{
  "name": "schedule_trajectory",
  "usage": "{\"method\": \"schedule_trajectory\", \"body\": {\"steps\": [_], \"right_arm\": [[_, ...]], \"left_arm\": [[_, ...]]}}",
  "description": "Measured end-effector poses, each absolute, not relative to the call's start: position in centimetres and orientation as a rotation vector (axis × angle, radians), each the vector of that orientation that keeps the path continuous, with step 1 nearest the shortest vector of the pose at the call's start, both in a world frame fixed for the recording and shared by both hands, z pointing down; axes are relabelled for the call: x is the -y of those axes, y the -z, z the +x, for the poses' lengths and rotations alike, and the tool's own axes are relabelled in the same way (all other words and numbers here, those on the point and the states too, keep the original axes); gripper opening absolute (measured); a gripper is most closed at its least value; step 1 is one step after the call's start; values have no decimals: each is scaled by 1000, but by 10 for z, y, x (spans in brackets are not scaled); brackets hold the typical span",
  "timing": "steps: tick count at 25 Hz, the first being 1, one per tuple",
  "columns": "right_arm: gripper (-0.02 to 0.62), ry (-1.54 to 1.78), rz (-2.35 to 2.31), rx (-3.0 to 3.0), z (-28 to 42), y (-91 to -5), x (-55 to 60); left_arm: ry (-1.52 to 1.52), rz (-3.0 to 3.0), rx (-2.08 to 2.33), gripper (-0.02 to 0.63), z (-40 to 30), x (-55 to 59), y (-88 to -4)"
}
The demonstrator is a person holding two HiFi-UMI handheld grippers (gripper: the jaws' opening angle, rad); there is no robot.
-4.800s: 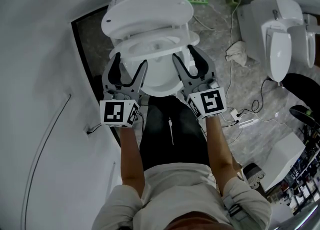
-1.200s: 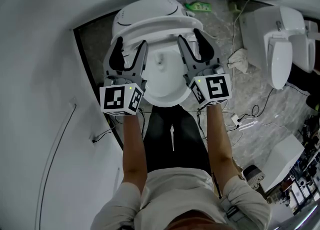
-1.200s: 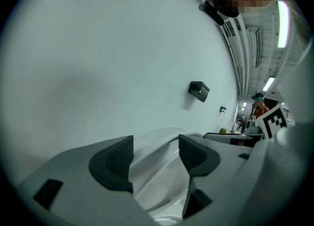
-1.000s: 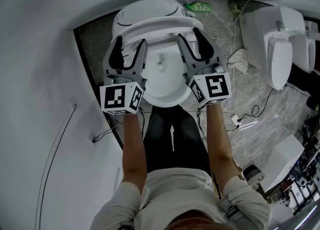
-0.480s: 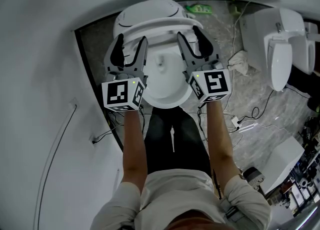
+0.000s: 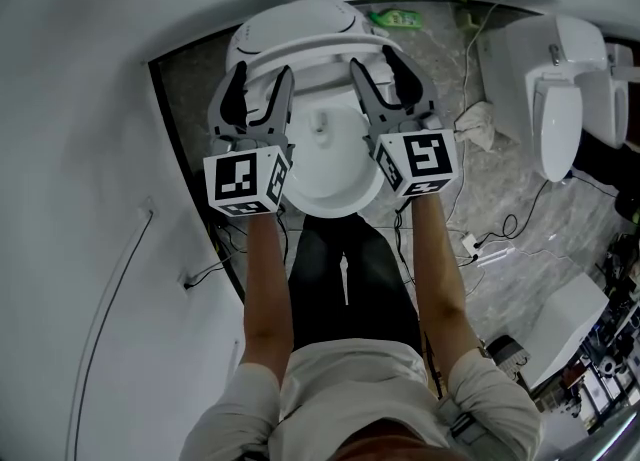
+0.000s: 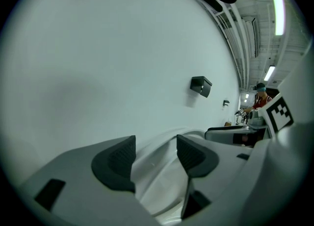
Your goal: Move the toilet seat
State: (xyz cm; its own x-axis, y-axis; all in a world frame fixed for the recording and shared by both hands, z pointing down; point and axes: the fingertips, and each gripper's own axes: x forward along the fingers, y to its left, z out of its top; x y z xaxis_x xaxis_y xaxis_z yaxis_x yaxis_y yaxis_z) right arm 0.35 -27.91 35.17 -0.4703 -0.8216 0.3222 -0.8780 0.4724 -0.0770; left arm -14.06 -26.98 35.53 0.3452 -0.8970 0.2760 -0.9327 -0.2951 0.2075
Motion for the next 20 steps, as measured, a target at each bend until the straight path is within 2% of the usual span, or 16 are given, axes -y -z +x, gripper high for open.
{"method": "schedule_trajectory", "body": {"steps": [14, 18, 20], "right_arm": [[215, -332, 1393, 2532, -17, -338, 255], [195, -313, 1382, 2551, -21, -328, 245], [173, -289, 1381, 2558, -19, -320, 242]], "left_arm": [[-164, 2351, 1612, 246, -140, 254, -335], [-176, 2378, 1600, 204, -139, 244, -329], [-169, 2391, 1603, 157, -137, 240, -323]]}}
